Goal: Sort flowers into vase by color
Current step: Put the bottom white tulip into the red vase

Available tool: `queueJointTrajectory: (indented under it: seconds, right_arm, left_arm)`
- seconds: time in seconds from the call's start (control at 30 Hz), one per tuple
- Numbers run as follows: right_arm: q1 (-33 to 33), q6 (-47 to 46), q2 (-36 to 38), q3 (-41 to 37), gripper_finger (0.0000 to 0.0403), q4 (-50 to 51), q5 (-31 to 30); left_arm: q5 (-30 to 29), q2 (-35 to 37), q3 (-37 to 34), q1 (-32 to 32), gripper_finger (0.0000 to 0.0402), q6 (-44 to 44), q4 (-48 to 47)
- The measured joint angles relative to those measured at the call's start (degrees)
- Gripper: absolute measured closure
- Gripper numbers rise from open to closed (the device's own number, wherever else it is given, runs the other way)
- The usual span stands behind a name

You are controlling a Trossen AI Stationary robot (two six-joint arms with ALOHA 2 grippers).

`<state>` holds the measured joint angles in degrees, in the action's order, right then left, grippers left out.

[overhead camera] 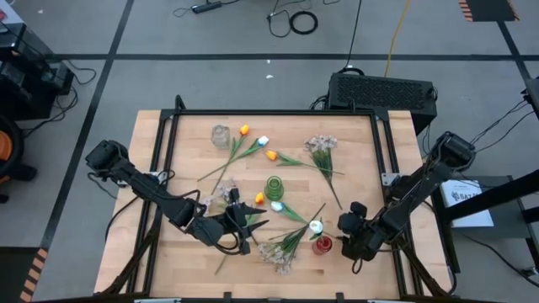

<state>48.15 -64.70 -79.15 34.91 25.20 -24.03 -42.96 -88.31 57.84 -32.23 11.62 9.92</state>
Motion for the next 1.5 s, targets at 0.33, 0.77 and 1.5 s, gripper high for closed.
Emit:
queueJointTrajectory:
  seconds: [0.33, 0.77, 1.5]
  right_arm:
    - [3.05, -0.26, -3.46, 0.38, 0.0188, -3.02, -1.58]
    - [3.34, -2.59, -8.57, 0.47, 0.025, -3.51, -1.7]
    - [3.31, -3.36, -4.7, 0.4, 0.0399, -3.05, -1.51]
  left_arm:
    - [0.02, -1.26, 0.0, 0.05, 0.0265, 0.09, 0.08]
    - [-0.07, -3.8, 0.0, 1.46, 0.0265, 1.6, 0.34]
    - [-0.13, -3.8, 0.0, 1.46, 0.0265, 1.1, 0.36]
